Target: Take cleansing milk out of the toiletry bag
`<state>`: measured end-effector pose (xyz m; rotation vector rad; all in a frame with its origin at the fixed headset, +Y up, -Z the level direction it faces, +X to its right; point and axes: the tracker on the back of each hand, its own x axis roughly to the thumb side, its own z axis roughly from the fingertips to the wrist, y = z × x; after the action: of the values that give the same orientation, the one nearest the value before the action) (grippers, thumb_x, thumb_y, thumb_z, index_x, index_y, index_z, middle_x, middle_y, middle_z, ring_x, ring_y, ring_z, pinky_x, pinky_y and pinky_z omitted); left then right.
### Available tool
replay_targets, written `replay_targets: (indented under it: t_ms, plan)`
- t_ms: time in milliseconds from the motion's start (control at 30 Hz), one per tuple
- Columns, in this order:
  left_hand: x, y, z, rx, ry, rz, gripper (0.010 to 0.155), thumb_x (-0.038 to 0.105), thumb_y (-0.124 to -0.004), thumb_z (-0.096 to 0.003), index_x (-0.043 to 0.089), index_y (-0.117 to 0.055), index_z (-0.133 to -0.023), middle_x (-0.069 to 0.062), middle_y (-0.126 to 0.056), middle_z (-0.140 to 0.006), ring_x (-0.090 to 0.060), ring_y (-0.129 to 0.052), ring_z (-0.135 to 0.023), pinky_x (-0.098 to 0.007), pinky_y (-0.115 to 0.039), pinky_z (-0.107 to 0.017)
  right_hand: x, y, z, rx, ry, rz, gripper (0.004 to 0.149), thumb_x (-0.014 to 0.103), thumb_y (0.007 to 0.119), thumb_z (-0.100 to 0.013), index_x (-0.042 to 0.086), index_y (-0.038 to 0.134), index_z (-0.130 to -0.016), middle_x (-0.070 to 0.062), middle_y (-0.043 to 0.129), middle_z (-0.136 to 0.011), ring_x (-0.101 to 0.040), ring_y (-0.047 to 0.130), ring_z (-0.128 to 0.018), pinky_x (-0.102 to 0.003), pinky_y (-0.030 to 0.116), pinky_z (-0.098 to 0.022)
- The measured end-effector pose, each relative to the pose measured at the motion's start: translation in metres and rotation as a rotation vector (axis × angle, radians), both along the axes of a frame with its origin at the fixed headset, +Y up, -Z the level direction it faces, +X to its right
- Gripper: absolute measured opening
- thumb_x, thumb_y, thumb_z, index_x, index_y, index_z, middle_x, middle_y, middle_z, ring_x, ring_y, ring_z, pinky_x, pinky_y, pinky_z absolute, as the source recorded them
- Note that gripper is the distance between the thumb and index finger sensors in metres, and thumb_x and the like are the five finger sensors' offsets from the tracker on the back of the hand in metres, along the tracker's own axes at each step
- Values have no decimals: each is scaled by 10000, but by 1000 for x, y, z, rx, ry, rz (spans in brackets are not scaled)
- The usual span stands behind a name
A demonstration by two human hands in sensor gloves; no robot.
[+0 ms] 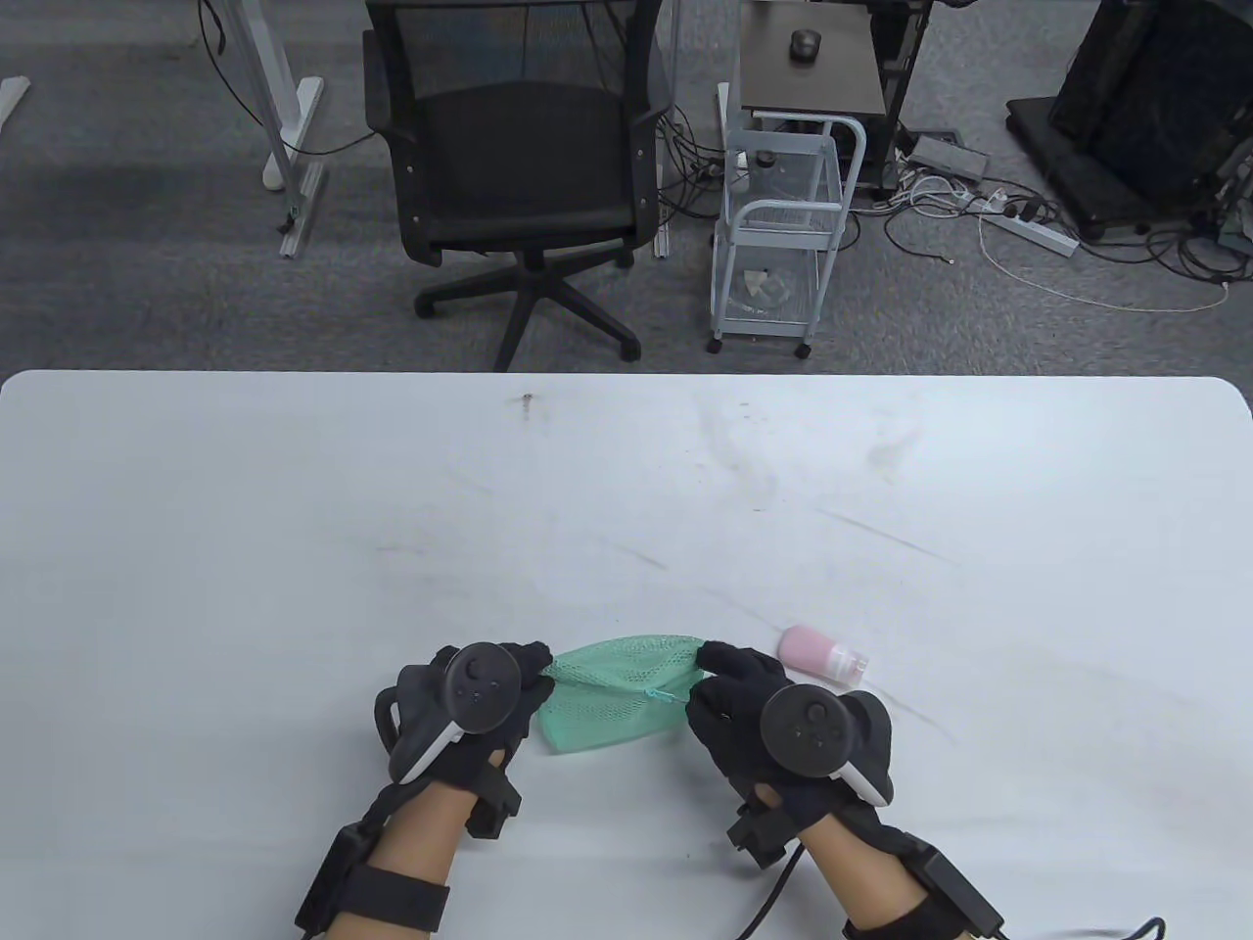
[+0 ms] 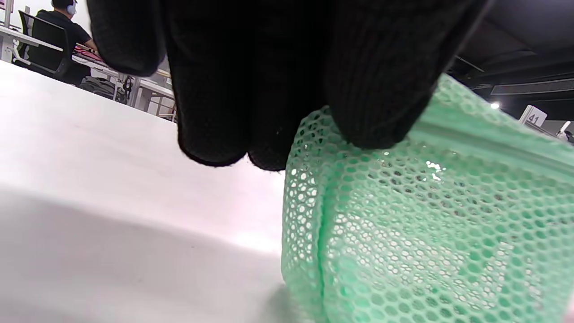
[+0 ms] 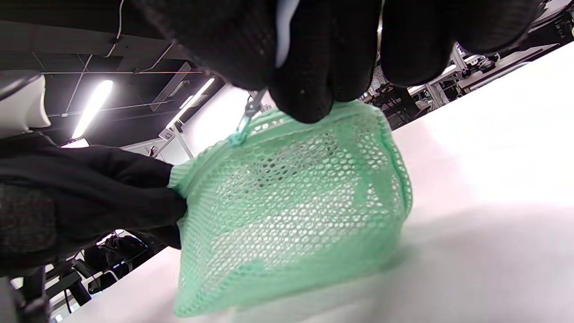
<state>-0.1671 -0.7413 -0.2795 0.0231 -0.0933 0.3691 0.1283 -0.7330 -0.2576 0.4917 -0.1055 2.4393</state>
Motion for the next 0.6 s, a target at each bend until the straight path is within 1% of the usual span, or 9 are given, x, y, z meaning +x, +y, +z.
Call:
replay_targets:
  t_ms: [267,600]
  plan:
    - [-8,0,-2,-3,33,13,422,361,-980,-436,249,-976,-843,-66,-1051,-878,-379,-1054,-749,-660,-673,-693,5,1,-2,-17,11,-46,342,253,887,-533,-41,969,-686,-276,822,-1012,-660,755,-851,-730,646,-588]
    - [-20,1,-4,-1,83,57,422,360,-977,-440,246,-974,-847,-69,-1050,-876,-383,-1056,-743,-659,-673,-691,17,4,-5,-13,-22,-96,345,251,892,-528,-50,970,-677,-271,843,-993,-656,764,-848,-732,647,-587]
